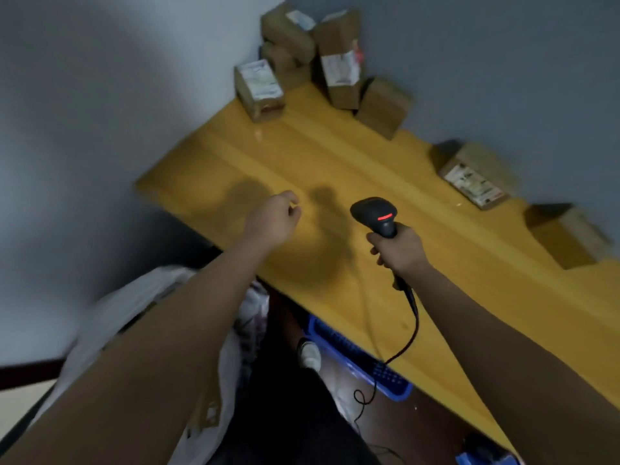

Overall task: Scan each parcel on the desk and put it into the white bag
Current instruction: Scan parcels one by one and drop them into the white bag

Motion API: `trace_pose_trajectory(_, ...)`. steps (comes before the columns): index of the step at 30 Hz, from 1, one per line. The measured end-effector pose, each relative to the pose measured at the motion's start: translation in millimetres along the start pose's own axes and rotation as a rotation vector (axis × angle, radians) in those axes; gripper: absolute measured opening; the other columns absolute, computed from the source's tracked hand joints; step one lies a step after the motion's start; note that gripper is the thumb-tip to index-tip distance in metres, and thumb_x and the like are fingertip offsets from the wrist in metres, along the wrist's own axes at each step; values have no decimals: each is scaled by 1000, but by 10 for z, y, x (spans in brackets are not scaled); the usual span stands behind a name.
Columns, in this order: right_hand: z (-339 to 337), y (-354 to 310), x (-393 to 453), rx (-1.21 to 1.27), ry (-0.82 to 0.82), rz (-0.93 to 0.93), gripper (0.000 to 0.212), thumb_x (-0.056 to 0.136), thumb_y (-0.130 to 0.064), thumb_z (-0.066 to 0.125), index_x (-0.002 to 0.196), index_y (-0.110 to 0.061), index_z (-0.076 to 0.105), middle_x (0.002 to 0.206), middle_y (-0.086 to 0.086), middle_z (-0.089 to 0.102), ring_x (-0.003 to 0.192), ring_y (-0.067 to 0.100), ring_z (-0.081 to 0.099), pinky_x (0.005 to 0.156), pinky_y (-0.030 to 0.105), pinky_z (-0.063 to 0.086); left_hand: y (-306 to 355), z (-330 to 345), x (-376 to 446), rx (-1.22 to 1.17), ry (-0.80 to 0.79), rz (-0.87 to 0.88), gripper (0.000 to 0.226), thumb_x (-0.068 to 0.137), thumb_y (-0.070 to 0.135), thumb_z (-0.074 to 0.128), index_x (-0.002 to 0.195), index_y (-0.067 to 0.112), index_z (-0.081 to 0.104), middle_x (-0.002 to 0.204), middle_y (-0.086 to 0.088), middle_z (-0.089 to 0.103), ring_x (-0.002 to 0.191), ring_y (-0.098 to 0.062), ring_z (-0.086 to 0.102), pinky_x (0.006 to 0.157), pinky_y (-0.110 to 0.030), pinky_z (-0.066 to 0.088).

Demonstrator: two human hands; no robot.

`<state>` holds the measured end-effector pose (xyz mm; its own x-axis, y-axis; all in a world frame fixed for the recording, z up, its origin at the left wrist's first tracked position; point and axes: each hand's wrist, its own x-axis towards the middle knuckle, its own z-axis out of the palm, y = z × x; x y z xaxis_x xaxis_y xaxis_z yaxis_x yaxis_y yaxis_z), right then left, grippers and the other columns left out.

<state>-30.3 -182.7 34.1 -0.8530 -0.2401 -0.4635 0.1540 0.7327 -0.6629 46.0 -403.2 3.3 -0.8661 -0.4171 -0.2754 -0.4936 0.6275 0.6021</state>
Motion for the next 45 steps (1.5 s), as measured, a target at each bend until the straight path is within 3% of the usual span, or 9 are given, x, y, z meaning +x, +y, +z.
trace_pose_trajectory(14,-919,-744,1911,67,171,-95,7,86,-21,62,84,-14,64,75,10,70,61,25,65,67,40,56,1342,-6,2287,83,83,5,42,101,32,45,137,12,42,139,-10,43,117,-32,51,90,-44,48)
trace_pose_trajectory(19,-990,-634,2273,146,236,11,7,86,-18,63,85,-11,64,78,13,70,55,21,61,53,31,48,1637,365,2929,217,43,255,57,99,18,45,151,14,23,158,-6,20,144,-26,20,115,-40,28)
trace_pose_trajectory(24,-1089,-297,2353,195,231,61,6,87,-18,66,86,-14,62,74,9,69,51,17,58,56,31,46,1839,794,3476,452,-44,446,92,88,-3,50,154,23,-9,161,0,-16,148,-21,-15,121,-46,1)
trace_pose_trajectory(26,-1128,-213,2367,209,230,78,6,88,-17,66,87,-13,63,73,8,69,49,14,57,54,31,46,1813,872,3483,537,-36,453,95,85,1,54,154,21,-9,162,-1,-12,148,-23,-12,120,-46,-3)
trace_pose_trajectory(30,-1155,-63,2241,225,232,111,6,88,-16,67,85,-12,64,71,7,69,49,14,57,54,29,45,1610,859,3064,443,210,513,63,85,26,46,145,18,30,140,-9,42,128,-28,35,108,-40,24)
trace_pose_trajectory(32,-1141,5,2144,229,219,139,6,87,-16,67,85,-11,64,70,7,69,49,15,57,54,30,45,1469,838,2825,293,255,385,59,88,33,42,145,18,31,137,-10,40,124,-30,35,101,-40,28)
trace_pose_trajectory(36,-1063,107,1988,244,189,166,8,88,-16,67,87,-9,63,72,9,69,47,14,56,50,28,44,1250,877,2769,-17,3,-46,111,76,67,64,154,23,-2,158,-7,5,144,-32,9,112,-48,24)
trace_pose_trajectory(38,-1027,135,1946,255,188,179,8,88,-16,67,89,-9,63,73,10,69,48,14,56,49,27,43,1233,949,2849,-102,-86,-115,123,68,67,72,153,25,-5,156,-8,10,144,-34,14,112,-50,27)
trace_pose_trajectory(45,-1058,246,1759,169,53,160,9,89,-18,67,94,-11,64,74,10,70,50,16,57,50,29,45,1078,1060,2541,-11,-356,109,113,68,34,86,153,27,12,144,-7,33,133,-29,34,101,-41,37)
